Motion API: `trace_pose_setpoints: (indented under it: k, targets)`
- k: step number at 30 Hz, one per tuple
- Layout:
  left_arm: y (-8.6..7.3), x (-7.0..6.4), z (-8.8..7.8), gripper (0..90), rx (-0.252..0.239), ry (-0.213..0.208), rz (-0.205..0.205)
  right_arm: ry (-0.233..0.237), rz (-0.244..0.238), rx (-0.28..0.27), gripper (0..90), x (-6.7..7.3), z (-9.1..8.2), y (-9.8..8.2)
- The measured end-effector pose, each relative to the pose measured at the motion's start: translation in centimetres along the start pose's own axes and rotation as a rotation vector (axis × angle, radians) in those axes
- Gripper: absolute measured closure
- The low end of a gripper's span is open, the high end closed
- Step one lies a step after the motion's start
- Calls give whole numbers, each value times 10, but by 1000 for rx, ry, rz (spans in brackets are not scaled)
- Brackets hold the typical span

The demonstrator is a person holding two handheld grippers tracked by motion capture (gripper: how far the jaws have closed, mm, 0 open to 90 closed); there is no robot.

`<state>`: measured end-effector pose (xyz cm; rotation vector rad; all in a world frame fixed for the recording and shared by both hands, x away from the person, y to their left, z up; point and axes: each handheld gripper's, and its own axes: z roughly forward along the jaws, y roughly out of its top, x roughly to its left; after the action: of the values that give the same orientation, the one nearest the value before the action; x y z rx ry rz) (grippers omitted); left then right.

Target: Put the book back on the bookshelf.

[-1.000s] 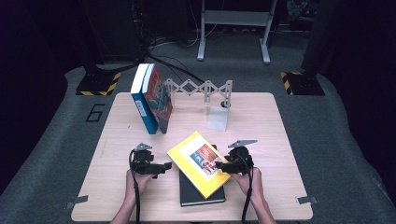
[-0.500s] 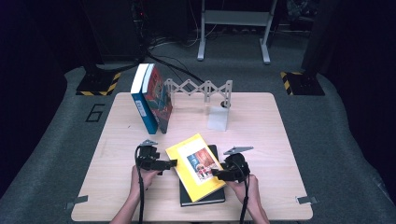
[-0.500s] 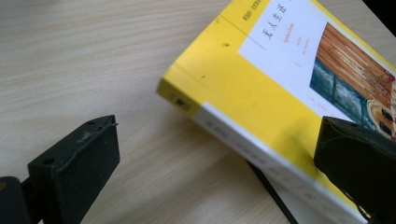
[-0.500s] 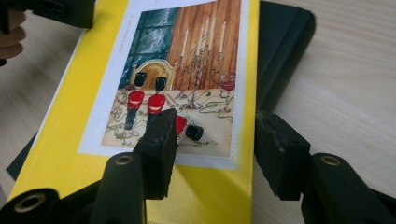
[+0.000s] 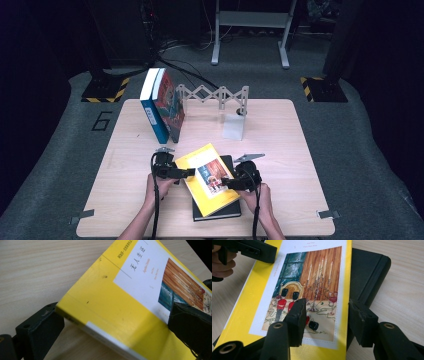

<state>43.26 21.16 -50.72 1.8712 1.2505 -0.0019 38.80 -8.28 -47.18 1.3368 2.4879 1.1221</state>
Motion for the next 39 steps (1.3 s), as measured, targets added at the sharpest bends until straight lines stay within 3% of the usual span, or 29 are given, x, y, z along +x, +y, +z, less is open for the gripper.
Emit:
trace_pose_setpoints:
  k: [7,10,14,21,27,28,30,34,39]
  targets:
    - [2,4,0,2,-4,8,-12,13,2,-13,498,3,5,1]
    - [0,6,-1,4,2,-9,-43,11,4,-18,501,4,6,1]
    - [-3,2,-3,5,19,-14,-22,7,15,-18,506,6,6,1]
    - [-6,0,1,9,14,-50,-63,3,4,-30,506,9,8,1]
    - [-1,0,-7,109,-18,-49,-21,-6,-18,-25,509,11,11,5]
    - [3,-3,-11,161,-27,-79,0,-5,-20,-22,513,12,11,6]
    - [8,-10,-16,155,-43,-44,32,0,-22,-20,513,14,13,7]
    - [15,-15,-25,235,-72,-19,59,-5,-31,-19,514,16,15,10]
    - [23,-27,-31,320,-99,51,119,0,-41,-13,515,17,17,12]
